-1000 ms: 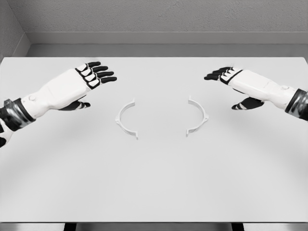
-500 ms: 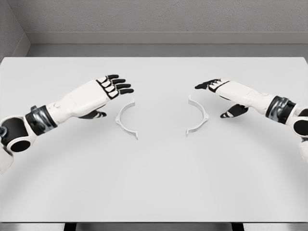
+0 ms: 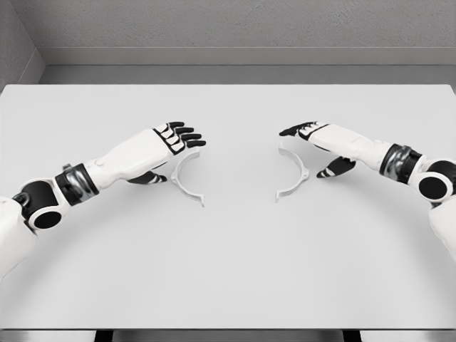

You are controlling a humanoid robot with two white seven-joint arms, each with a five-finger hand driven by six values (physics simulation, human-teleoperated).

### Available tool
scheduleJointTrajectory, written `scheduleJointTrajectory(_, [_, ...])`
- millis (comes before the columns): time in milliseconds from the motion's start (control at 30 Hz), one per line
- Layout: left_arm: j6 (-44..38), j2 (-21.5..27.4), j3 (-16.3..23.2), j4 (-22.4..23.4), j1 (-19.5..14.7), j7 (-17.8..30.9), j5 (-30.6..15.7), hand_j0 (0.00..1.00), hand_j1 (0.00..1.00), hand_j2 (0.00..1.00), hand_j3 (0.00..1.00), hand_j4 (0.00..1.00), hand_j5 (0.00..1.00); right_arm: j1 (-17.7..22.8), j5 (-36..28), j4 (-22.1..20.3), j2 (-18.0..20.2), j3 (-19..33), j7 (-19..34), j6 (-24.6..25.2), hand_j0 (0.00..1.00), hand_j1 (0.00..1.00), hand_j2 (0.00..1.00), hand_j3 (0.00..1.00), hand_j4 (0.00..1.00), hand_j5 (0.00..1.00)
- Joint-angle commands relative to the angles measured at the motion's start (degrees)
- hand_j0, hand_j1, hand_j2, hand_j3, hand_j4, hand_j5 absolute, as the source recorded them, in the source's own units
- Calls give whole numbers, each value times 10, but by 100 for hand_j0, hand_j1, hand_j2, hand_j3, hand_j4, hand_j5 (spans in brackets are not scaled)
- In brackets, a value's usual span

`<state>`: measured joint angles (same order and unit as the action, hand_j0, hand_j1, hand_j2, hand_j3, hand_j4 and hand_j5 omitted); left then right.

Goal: Assemble PVC drainage pipe clamps

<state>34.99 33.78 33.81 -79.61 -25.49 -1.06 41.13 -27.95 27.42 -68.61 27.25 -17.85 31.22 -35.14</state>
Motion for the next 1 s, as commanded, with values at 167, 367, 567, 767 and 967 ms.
scheduleJointTrajectory(167, [0,-21,1,32,-9,0,-3,100,100,100,100,100,100,-4,3,11,-10,-1,0,1,100,100,100,100,100,100])
scheduleJointTrajectory(367, [0,-29,1,45,-11,1,-2,100,100,100,100,100,100,-10,4,19,-18,-4,0,1,100,100,100,100,100,100])
scheduleJointTrajectory(567, [0,-36,0,55,-11,1,0,100,100,100,100,100,100,-11,4,20,-23,-10,1,1,100,100,100,100,100,100])
scheduleJointTrajectory(767, [0,-42,0,57,-11,1,0,100,100,100,100,100,100,-23,10,33,-31,-20,0,1,100,100,100,100,100,100])
scheduleJointTrajectory(967, [0,-46,0,57,-14,1,0,100,100,100,100,100,100,-32,11,37,-34,-19,0,1,100,100,100,100,100,100])
